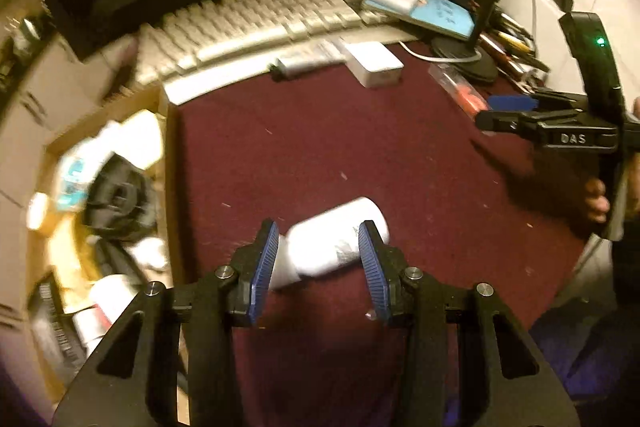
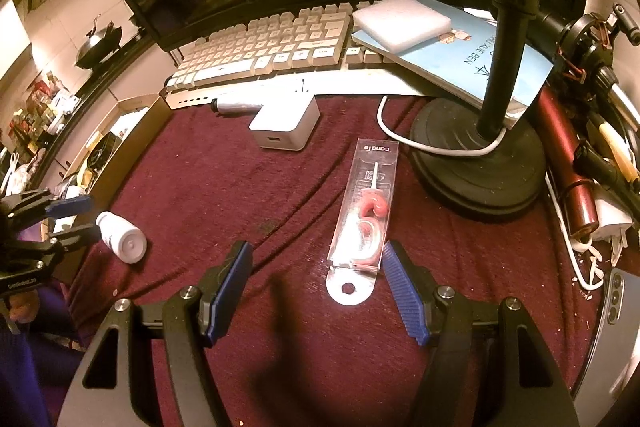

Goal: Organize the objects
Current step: 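Lift and turn the white bottle upright with the left tool, then grasp the red candle package with the right tool while the left tool stands the bottle on the desk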

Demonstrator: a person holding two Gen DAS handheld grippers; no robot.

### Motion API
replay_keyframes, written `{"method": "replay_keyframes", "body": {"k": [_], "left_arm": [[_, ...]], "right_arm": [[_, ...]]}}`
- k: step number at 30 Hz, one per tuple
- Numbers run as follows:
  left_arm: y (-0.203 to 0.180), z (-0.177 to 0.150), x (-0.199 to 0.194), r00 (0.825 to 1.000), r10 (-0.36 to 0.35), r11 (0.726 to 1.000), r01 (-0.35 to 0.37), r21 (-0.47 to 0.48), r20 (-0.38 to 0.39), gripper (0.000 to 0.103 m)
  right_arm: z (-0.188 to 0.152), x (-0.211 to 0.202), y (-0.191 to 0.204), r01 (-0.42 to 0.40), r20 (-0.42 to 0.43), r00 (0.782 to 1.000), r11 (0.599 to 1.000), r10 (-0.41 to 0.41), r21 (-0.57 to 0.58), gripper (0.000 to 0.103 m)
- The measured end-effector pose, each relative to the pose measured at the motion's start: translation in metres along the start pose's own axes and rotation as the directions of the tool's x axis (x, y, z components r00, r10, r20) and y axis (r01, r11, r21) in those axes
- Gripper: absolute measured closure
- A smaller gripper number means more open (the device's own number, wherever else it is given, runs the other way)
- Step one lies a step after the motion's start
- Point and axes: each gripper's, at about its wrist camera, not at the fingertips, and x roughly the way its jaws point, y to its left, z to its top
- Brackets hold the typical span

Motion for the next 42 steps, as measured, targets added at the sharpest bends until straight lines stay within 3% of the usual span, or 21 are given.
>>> {"method": "replay_keyframes", "body": {"k": [5, 7, 11, 16, 21, 26, 29, 32, 35, 42], "left_arm": [[0.013, -0.002, -0.002, 0.999, -0.04, 0.998, 0.041, -0.049, 0.009, 0.057], [0.016, -0.002, -0.004, 1.0, -0.024, 0.998, 0.025, -0.05, 0.015, 0.057], [0.011, 0.001, -0.002, 0.996, -0.085, 0.996, 0.085, -0.015, 0.017, 0.057], [0.003, 0.002, 0.015, 0.997, -0.076, 0.996, 0.077, 0.035, -0.03, 0.057], [0.0, -0.008, 0.016, 0.997, -0.069, 0.998, 0.069, 0.008, -0.044, 0.057], [-0.001, -0.014, 0.023, 0.995, 0.055, 0.994, -0.063, -0.093, -0.082, 0.057], [0.002, -0.013, 0.022, 0.997, 0.043, 0.98, -0.054, -0.193, -0.059, 0.057], [0.003, -0.011, 0.024, 0.995, 0.086, 0.964, -0.097, -0.249, -0.055, 0.057], [0.002, -0.01, 0.025, 0.994, 0.098, 0.951, -0.11, -0.288, -0.056, 0.065], [-0.005, -0.019, 0.018, 0.993, 0.104, 0.937, -0.116, -0.331, -0.054, 0.069]], "right_arm": [[0.0, 0.0, 0.0, 0.0, -0.001, 1.0, 1.0, 0.0, 0.0, 0.035], [0.001, 0.0, 0.0, 0.0, -0.001, 1.0, 1.0, 0.0, 0.0, 0.035], [0.001, 0.002, 0.001, 0.002, -0.004, 1.0, 1.0, -0.002, -0.004, 0.035], [0.001, 0.002, 0.001, 0.001, -0.001, 1.0, 1.0, -0.001, 0.001, 0.035], [0.001, 0.002, -0.002, 0.006, -0.003, 1.0, 1.0, -0.006, 0.006, 0.035], [0.001, 0.004, -0.004, 0.007, -0.003, 1.0, 1.0, -0.007, 0.015, 0.035], [0.001, 0.005, -0.006, 0.012, 0.001, 1.0, 0.999, -0.012, 0.03, 0.035], [0.001, 0.004, -0.01, 0.018, 0.013, 1.0, 0.998, -0.019, 0.055, 0.035], [0.006, 0.005, -0.011, 0.033, 0.025, 0.999, 0.997, -0.035, 0.068, 0.035], [0.016, 0.02, -0.01, 0.097, 0.015, 0.995, 0.992, -0.098, 0.086, 0.062]]}}
